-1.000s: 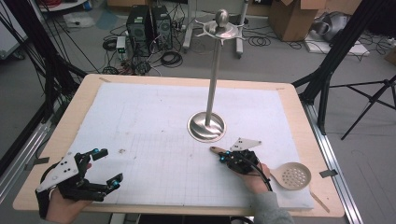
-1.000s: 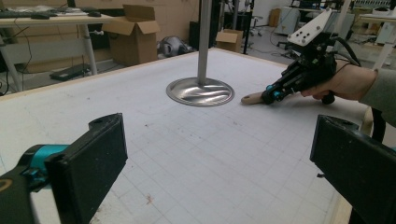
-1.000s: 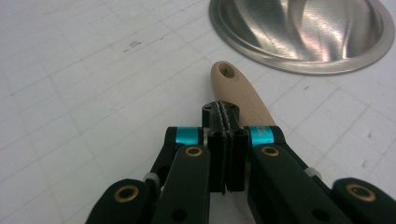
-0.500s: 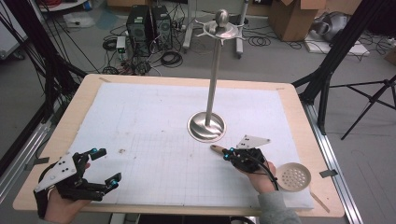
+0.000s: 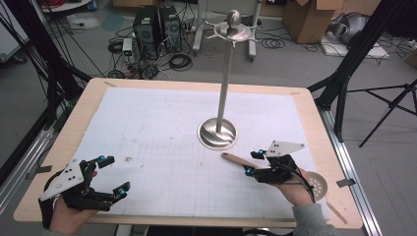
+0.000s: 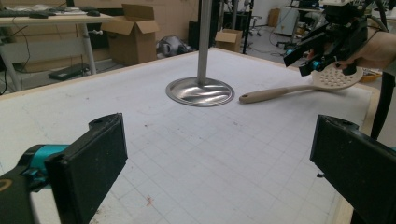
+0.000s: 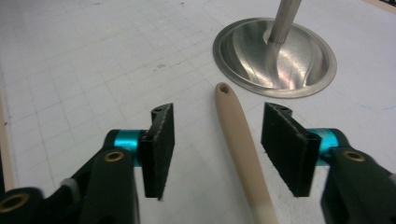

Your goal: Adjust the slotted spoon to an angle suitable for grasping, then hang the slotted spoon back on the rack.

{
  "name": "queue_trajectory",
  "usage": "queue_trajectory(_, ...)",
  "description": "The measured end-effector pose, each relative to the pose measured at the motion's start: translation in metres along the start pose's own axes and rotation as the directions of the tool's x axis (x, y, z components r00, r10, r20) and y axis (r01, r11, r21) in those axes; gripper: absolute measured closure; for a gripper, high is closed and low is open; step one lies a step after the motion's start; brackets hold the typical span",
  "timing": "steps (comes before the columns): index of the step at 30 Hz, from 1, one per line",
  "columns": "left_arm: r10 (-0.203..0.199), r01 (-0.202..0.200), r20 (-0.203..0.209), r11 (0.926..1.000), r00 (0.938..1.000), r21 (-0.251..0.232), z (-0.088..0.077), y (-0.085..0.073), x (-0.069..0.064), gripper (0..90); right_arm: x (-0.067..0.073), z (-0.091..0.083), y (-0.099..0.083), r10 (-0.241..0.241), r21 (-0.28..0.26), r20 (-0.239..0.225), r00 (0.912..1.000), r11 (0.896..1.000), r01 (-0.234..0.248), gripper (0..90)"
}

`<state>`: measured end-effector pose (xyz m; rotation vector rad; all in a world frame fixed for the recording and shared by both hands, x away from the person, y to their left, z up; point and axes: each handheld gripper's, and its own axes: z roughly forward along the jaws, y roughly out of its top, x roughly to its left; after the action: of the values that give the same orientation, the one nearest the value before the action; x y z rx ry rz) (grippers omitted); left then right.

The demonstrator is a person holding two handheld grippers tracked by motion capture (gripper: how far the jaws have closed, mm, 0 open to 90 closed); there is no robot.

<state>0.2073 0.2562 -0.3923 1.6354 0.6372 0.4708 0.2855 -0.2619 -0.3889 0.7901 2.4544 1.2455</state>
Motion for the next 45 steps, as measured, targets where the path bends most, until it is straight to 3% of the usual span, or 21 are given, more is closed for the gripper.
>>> queue_trajectory(4,0.002,-0.002,0.002,1.0,1.0,0.002,0.001,0.0,0.0,4.3,-0.005,-0.008,-0.004,-0.025,0.016,-0.033,0.9991,1.0,0.025,31.3)
queue_trajectory(12,-0.004,0.004,0.005,1.0,1.0,0.001,0.003,0.0,0.0,4.3,-0.017,-0.022,-0.014,-0.001,-0.002,-0.072,0.9974,1.0,0.0,15.3)
queue_trajectory(20,-0.006,0.006,0.007,1.0,1.0,0.004,0.004,-0.001,0.0,4.3,-0.029,-0.039,-0.025,0.013,-0.018,-0.085,0.9963,1.0,-0.015,13.4)
queue_trajectory(29,-0.007,0.006,0.007,1.0,1.0,0.006,0.005,-0.001,0.0,4.3,-0.041,-0.057,-0.036,0.027,0.005,-0.101,0.9945,1.0,-0.026,14.6)
queue_trajectory(45,-0.006,0.006,0.008,0.9999,0.9999,0.009,0.006,-0.002,-0.001,4.2,-0.052,-0.057,-0.047,0.042,0.042,-0.105,0.9936,0.998,-0.038,14.6)
